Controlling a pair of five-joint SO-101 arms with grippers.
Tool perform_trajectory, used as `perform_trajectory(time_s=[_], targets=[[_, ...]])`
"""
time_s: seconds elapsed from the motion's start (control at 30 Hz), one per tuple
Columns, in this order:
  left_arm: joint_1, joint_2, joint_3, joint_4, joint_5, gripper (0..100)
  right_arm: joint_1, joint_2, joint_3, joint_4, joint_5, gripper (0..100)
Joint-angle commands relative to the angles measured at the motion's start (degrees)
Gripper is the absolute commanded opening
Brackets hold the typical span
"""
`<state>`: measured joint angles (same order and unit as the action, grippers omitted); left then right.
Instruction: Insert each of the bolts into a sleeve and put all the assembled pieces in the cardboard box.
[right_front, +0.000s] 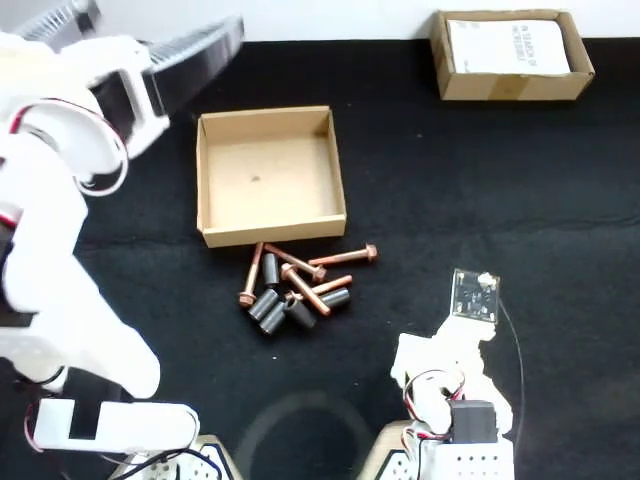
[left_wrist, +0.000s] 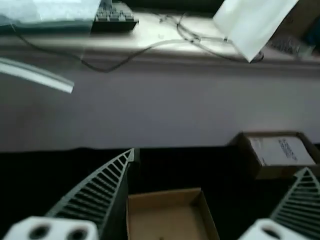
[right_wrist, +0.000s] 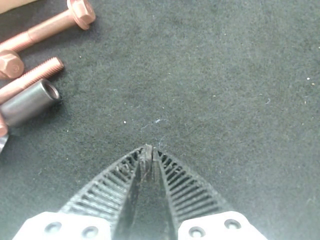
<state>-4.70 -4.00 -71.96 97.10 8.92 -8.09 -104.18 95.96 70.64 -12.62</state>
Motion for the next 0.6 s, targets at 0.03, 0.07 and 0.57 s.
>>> perform_trajectory(time_s=[0.03, 0.07, 0.57], targets=[[-4.2, -4.1, 8.5, 4.8, 0.1, 40, 0.5, -0.7, 7.2, 0.2, 0.4, 0.8], [-4.3, -5.4, 11.3, 4.8, 0.1, 38, 0.5, -0.7, 7.2, 0.2, 0.4, 0.8], [-2.2, -10.3, 37.9, 4.6, 0.1, 21, 0.5, -0.7, 7.2, 0.2, 0.4, 0.8]])
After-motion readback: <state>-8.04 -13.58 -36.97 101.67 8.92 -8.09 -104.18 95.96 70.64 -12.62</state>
